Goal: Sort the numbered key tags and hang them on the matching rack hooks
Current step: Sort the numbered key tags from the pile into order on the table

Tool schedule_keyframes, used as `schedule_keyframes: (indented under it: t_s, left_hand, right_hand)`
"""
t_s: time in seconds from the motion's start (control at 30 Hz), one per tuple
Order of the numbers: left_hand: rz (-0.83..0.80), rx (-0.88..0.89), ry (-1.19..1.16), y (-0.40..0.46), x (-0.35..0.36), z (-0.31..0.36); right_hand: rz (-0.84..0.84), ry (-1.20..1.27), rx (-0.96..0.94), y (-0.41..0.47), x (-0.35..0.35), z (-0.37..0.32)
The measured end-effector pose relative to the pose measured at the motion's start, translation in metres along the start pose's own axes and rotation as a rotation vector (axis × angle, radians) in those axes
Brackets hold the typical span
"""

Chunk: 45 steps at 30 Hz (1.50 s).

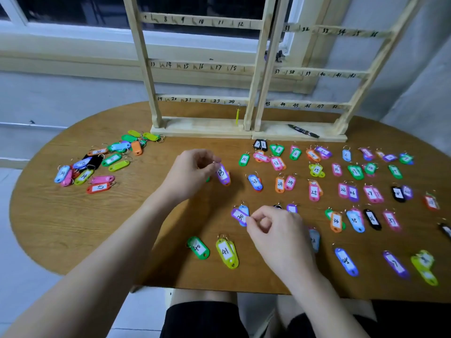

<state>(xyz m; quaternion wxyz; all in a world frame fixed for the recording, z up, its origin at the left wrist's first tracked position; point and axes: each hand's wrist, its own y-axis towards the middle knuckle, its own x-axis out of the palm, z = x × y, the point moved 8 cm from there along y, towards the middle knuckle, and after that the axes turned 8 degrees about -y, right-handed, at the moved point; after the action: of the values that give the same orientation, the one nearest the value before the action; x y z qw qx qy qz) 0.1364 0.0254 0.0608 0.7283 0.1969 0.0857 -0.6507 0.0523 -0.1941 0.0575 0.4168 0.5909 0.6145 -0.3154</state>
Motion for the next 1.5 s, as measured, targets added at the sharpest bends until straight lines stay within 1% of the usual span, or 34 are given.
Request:
schedule_keyframes:
  t_s: [0.1,0.2,0.3,0.37,0.47,0.53,0.7,0.87,0.93,1.13,1.27,1.4,1.5]
  left_hand:
    - [-0.012,0.005,0.006,0.015,0.016,0.002]
    - [-0.032,0.022,0.036,0.032,0.032,0.008]
    - [-0.064,0.026,0.088,0.049,0.054,0.009]
    - [-0.048,0.010,0.108,0.058,0.064,0.007]
    - [-0.043,-0.038,0.070,0.075,0.087,0.005]
    - [-0.073,-0.053,0.053,0.086,0.106,0.007]
    - [-0.155,-0.012,0.062,0.111,0.155,0.027]
    - [-0.283,0.070,0.221,0.126,0.201,0.043]
    - [-0.306,0.104,0.292,0.129,0.210,0.044]
    - [-0.297,0.223,0.473,0.126,0.207,0.051]
    - [-0.253,0.255,0.556,0.125,0.194,0.057]
    - [-0.187,0.275,0.541,0.120,0.157,0.067]
    - [-0.133,0.283,0.558,0.105,0.113,0.059]
  right_hand:
    - [0.029,-0.022,0.051,0.006,-0.010,0.021]
    - [0.113,-0.007,0.075,0.014,-0.023,0.039]
    - [0.112,-0.004,0.104,0.021,-0.030,0.055]
    - [0.114,-0.003,0.110,0.023,-0.033,0.062]
    - [0.141,0.023,0.125,0.028,-0.041,0.078]
    - [0.149,0.041,0.143,0.031,-0.045,0.087]
    - [0.149,0.054,0.151,0.038,-0.051,0.103]
    - [0.134,0.049,0.165,0.044,-0.058,0.118]
    - [0.134,0.043,0.177,0.046,-0.061,0.124]
    - [0.144,0.003,0.200,0.050,-0.072,0.132]
    - [0.156,0.044,0.148,0.060,-0.070,0.124]
    - [0.157,0.053,0.091,0.073,-0.068,0.107]
    - [0.153,0.049,0.053,0.087,-0.064,0.091]
